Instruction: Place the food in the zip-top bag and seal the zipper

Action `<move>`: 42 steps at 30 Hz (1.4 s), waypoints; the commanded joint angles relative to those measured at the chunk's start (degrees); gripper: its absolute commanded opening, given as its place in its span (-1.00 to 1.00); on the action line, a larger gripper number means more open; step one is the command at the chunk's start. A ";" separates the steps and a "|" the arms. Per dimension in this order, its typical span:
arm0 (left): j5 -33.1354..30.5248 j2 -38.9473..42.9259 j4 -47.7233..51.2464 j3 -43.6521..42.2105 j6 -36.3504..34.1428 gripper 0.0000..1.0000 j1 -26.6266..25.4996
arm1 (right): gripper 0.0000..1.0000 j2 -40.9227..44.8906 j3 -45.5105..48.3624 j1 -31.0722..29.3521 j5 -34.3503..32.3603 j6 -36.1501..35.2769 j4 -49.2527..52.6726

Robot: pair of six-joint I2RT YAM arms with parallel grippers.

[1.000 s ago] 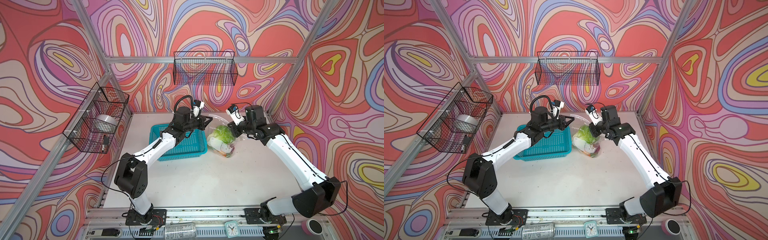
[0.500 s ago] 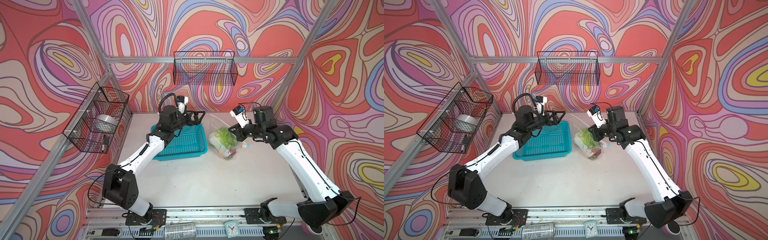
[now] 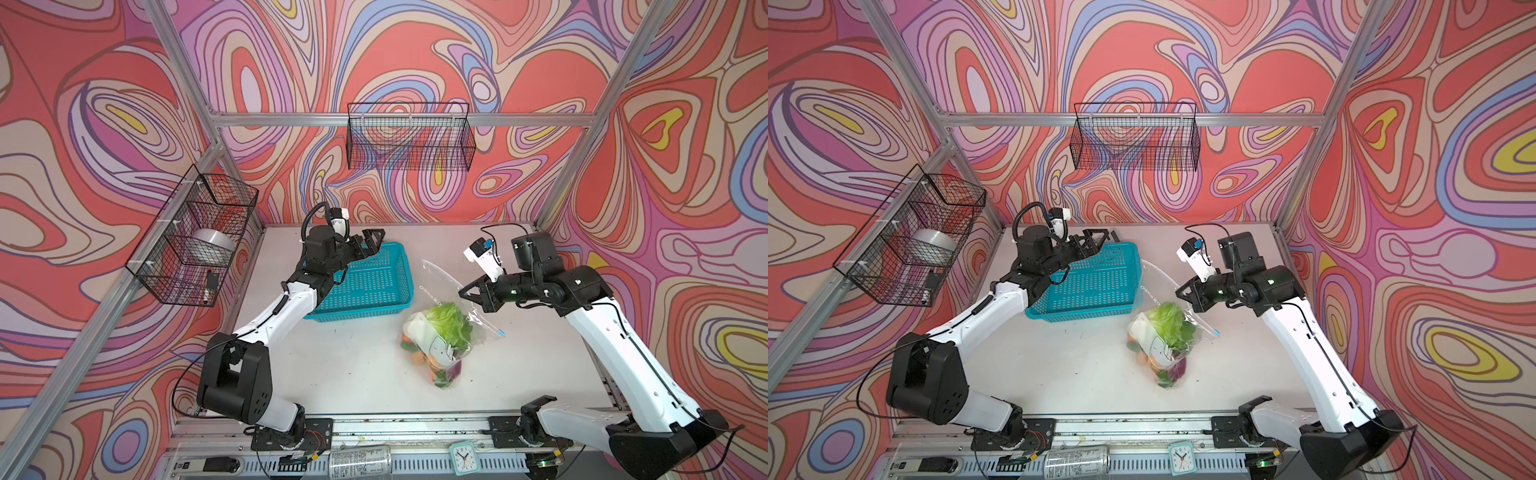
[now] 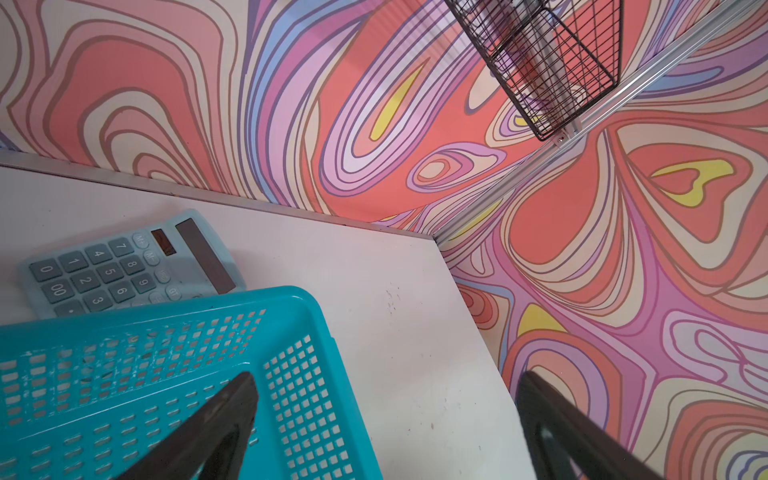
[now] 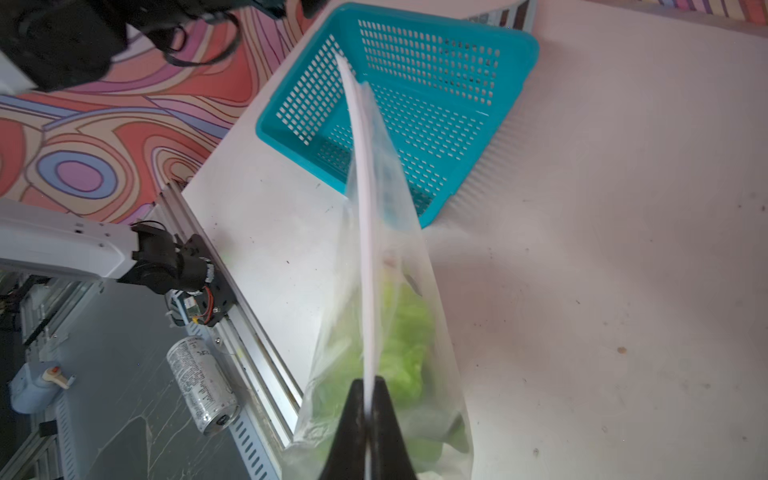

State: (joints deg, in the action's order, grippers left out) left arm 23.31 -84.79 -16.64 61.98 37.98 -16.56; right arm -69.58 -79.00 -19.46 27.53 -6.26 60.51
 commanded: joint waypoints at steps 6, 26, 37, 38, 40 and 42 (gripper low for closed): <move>-2.99 5.71 4.52 -1.58 -4.17 1.00 -0.13 | -1.00 -8.92 0.78 0.24 -23.55 -2.14 -15.20; -30.18 29.05 22.49 -15.52 -18.70 1.00 0.64 | -0.52 -33.84 -7.97 7.39 -28.97 3.12 -35.39; -50.18 43.02 25.78 -25.89 -22.15 1.00 1.42 | 0.62 -12.45 13.04 12.24 -31.46 12.02 -47.39; -52.17 44.03 24.64 -27.77 -22.24 1.00 1.50 | 0.65 -10.24 17.80 12.73 -32.68 12.19 -50.53; -55.32 45.34 22.48 -30.76 -22.22 1.00 1.65 | 0.66 -6.45 25.42 13.71 -34.42 11.82 -56.48; -58.14 46.15 20.97 -33.98 -21.02 1.00 2.02 | 0.67 -3.23 33.31 14.55 -36.73 11.80 -63.91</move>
State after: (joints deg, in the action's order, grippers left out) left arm -27.31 -39.42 6.87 31.29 17.12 -15.16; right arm -74.54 -53.63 -5.43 -5.63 3.95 6.44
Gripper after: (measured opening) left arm 0.998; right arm 0.833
